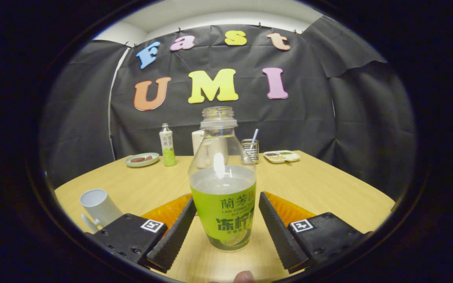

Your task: Take the bottle from table, then pour the juice into the cup, finally place the bottle on the coaster

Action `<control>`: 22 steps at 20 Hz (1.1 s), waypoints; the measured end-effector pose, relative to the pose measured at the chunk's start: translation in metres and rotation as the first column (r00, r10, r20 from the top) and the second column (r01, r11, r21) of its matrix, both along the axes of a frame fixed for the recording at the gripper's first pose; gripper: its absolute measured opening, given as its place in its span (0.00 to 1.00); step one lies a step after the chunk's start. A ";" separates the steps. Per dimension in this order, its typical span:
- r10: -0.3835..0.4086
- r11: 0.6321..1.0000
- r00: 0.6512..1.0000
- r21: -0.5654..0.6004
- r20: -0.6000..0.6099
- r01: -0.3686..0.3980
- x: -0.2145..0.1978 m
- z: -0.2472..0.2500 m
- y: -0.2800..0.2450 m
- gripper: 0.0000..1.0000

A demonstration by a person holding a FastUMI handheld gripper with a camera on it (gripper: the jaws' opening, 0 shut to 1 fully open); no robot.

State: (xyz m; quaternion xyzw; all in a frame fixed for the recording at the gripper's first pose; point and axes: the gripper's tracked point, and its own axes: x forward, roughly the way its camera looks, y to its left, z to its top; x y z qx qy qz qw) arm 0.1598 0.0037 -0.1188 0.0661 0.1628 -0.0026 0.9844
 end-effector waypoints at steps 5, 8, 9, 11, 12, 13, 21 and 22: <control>0.028 0.999 1.000 0.038 -0.012 -0.027 0.010 0.001 0.006 0.87; 0.049 0.998 0.998 0.035 -0.028 -0.048 0.008 0.003 0.009 0.83; 0.060 0.998 0.997 0.027 -0.040 -0.059 0.007 0.003 0.011 0.83; 0.070 0.997 0.997 -0.010 -0.038 -0.070 0.004 0.011 0.012 0.81; 0.073 0.996 0.997 -0.043 -0.028 -0.074 0.003 0.017 0.013 0.80; 0.075 0.994 0.997 -0.080 -0.017 -0.076 0.001 0.025 0.013 0.79; 0.139 0.887 0.990 -0.440 -0.028 -0.137 -0.005 0.040 0.034 0.76; 0.150 0.868 0.988 -0.474 -0.035 -0.148 -0.005 0.037 0.037 0.76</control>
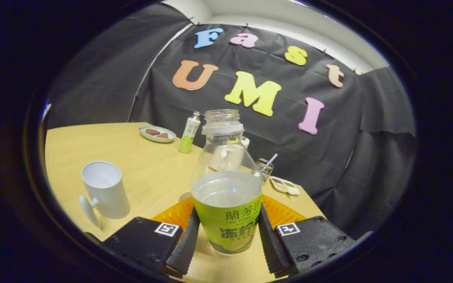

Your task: Take the bottle from table, then pour the juice into the cup, finally place the bottle on the coaster

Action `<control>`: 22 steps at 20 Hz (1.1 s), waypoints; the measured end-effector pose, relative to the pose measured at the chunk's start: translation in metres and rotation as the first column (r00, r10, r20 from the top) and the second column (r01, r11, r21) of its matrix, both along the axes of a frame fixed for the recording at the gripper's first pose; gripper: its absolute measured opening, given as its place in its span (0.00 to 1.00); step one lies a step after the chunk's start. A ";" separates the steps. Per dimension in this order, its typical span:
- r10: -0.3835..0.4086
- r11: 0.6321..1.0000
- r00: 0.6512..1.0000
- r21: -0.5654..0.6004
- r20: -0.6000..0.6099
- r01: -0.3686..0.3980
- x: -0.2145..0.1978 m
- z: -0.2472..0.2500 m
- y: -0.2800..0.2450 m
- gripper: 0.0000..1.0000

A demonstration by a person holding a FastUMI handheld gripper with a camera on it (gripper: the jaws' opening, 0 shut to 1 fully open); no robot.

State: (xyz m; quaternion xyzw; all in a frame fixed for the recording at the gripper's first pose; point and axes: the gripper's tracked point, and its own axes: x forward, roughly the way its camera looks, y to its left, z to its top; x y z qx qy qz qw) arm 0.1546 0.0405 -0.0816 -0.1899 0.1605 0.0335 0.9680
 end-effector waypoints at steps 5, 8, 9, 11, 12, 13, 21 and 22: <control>0.043 0.977 0.999 -0.207 -0.012 -0.044 0.001 -0.008 0.009 0.76; 0.067 0.947 0.998 -0.316 0.010 -0.061 0.004 -0.004 0.016 0.76; 0.077 0.933 0.997 -0.354 0.019 -0.065 0.007 0.001 0.018 0.76; 0.098 0.905 0.995 -0.419 0.036 -0.074 0.012 0.008 0.024 0.76; 0.110 0.891 0.993 -0.447 0.042 -0.080 0.009 0.010 0.027 0.76; 0.124 0.876 0.991 -0.475 0.050 -0.086 0.007 0.011 0.031 0.76; 0.225 0.713 0.972 -0.691 0.070 -0.115 0.009 0.027 0.051 0.76; 0.233 0.696 0.970 -0.709 0.070 -0.116 0.010 0.030 0.052 0.76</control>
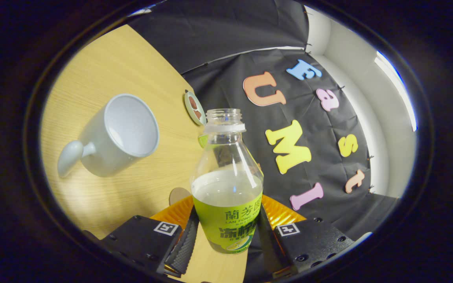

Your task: Take the bottle from table, then pour the juice into the cup, finally place the bottle on the coaster

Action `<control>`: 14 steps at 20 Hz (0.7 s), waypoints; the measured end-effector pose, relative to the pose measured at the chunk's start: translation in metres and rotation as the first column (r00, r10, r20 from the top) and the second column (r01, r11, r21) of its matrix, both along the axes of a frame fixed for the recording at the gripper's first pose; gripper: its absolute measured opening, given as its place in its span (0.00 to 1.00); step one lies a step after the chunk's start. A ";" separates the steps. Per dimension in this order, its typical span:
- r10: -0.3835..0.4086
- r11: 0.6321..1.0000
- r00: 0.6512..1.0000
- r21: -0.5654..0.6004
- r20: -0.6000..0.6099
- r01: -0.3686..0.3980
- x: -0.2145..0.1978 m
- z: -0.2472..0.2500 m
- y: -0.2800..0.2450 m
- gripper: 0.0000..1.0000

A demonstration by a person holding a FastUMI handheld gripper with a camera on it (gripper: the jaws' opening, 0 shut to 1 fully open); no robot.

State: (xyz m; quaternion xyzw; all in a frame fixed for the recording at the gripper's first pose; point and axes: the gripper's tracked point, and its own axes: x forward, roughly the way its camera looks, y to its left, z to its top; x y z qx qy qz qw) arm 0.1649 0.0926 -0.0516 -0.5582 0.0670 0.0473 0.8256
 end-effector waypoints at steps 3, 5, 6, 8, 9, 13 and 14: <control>0.006 0.998 1.000 -0.055 0.002 -0.006 0.002 0.001 -0.002 0.76; 0.015 0.993 1.000 -0.114 0.022 -0.013 -0.001 0.006 -0.004 0.76; 0.021 0.991 0.999 -0.134 0.031 -0.017 -0.001 0.008 -0.004 0.76; 0.025 0.987 0.999 -0.162 0.039 -0.019 0.002 0.010 -0.006 0.76; 0.029 0.984 0.999 -0.175 0.045 -0.021 0.002 0.011 -0.007 0.76; 0.045 0.971 0.997 -0.235 0.065 -0.029 0.001 0.017 -0.002 0.76; 0.049 0.968 0.996 -0.248 0.069 -0.030 0.000 0.018 -0.002 0.76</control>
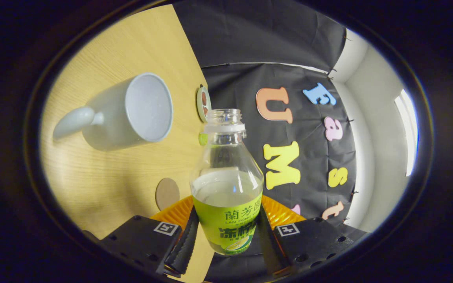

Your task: Take the bottle from table, then pour the juice into the cup, finally place the bottle on the coaster

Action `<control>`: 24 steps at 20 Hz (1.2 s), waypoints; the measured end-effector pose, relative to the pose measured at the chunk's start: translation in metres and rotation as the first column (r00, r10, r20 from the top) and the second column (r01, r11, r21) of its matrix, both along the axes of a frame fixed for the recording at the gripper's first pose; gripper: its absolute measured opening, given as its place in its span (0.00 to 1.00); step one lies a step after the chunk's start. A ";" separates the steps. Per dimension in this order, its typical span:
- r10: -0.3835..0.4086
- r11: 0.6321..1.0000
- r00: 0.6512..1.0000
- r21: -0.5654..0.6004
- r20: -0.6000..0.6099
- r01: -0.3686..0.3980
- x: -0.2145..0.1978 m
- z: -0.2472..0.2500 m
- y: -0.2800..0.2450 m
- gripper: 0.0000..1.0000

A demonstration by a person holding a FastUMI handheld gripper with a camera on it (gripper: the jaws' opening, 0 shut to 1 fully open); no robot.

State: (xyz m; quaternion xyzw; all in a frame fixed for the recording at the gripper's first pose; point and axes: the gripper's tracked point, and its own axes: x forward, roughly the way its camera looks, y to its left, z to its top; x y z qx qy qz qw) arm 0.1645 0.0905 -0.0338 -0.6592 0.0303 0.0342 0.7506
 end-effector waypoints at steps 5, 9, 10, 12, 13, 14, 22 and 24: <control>0.008 0.997 1.000 -0.079 0.021 -0.006 0.002 0.008 0.001 0.76; 0.008 0.994 1.000 -0.107 0.030 -0.005 0.002 0.011 0.000 0.76; 0.008 0.993 0.999 -0.117 0.032 -0.005 0.002 0.013 0.001 0.76; 0.013 0.990 0.999 -0.142 0.043 -0.007 0.003 0.017 0.003 0.76; 0.017 0.988 0.999 -0.155 0.047 -0.010 0.002 0.017 0.004 0.76; 0.020 0.986 0.999 -0.166 0.050 -0.011 0.001 0.018 0.005 0.76; 0.034 0.974 0.997 -0.227 0.071 -0.017 0.005 0.029 0.010 0.76; 0.034 0.972 0.997 -0.237 0.073 -0.015 0.005 0.030 0.008 0.76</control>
